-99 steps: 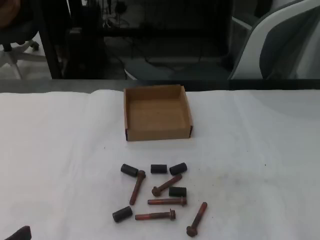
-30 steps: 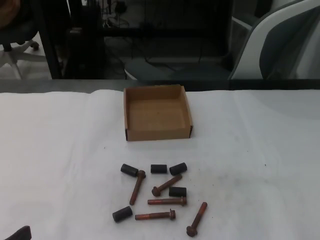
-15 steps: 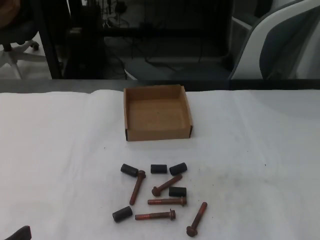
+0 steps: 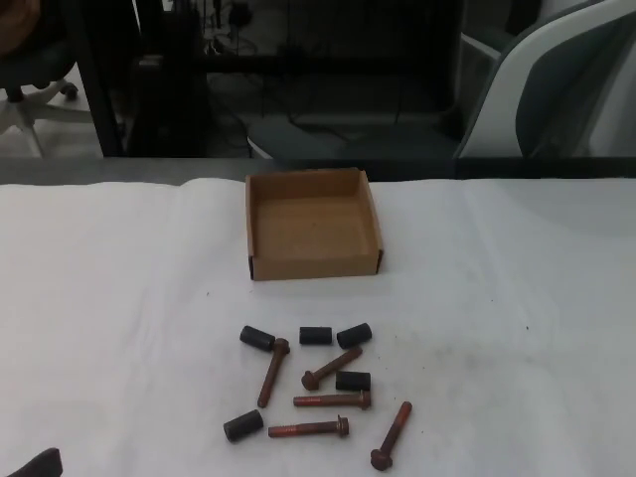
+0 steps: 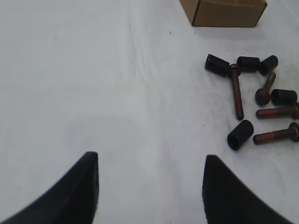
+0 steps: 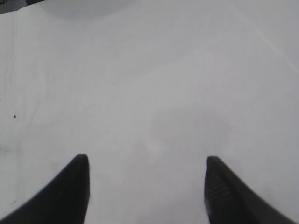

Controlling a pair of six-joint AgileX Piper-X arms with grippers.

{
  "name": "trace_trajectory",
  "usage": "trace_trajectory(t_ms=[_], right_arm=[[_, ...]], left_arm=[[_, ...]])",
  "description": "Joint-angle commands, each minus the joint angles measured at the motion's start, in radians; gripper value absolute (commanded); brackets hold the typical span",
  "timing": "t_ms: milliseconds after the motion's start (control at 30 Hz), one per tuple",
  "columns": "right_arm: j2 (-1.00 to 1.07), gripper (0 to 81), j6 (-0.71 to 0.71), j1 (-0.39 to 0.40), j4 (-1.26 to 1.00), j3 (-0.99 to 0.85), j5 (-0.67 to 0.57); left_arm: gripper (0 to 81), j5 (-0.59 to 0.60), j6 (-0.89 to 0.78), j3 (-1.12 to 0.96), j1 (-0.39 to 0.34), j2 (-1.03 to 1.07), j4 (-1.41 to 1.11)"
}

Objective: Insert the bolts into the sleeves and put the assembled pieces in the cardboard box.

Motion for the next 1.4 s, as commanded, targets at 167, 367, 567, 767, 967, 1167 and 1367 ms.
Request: trace_trajectory(t_ms=[167,367,567,767,967,1167,1367], right_arm=[[0.0,70.0,0.124,-0.004,0.003,-0.009,-0.025],[0.0,70.0,0.195,-0.004,0.003,-0.009,-0.025],[0.0,70.0,0.195,-0.004,0.003,-0.009,-0.025],[0.0,70.0,0.195,-0.004,0.003,-0.009,-0.065],[0.0,70.0,0.195,-0.004,0.003,-0.009,-0.278],[0.008,70.0,0.243,-0.004,0.018,-0.033,-0.468],[0.213,70.0,0.323,-0.001,0.046,-0.103,-0.636]], left_arm=[[64.0,-0.009,-0.351,-0.01,0.002,-0.002,-0.013],[64.0,-0.009,-0.419,-0.01,0.002,-0.002,-0.013],[64.0,-0.009,-0.419,-0.01,0.002,-0.002,-0.013],[64.0,-0.057,-0.419,-0.01,0.002,-0.002,-0.013],[64.0,0.071,-0.419,-0.01,0.002,-0.002,-0.086],[54.5,0.085,-0.419,-0.024,0.002,-0.002,-0.054],[52.1,0.089,-0.366,-0.107,0.002,0.069,-0.039]])
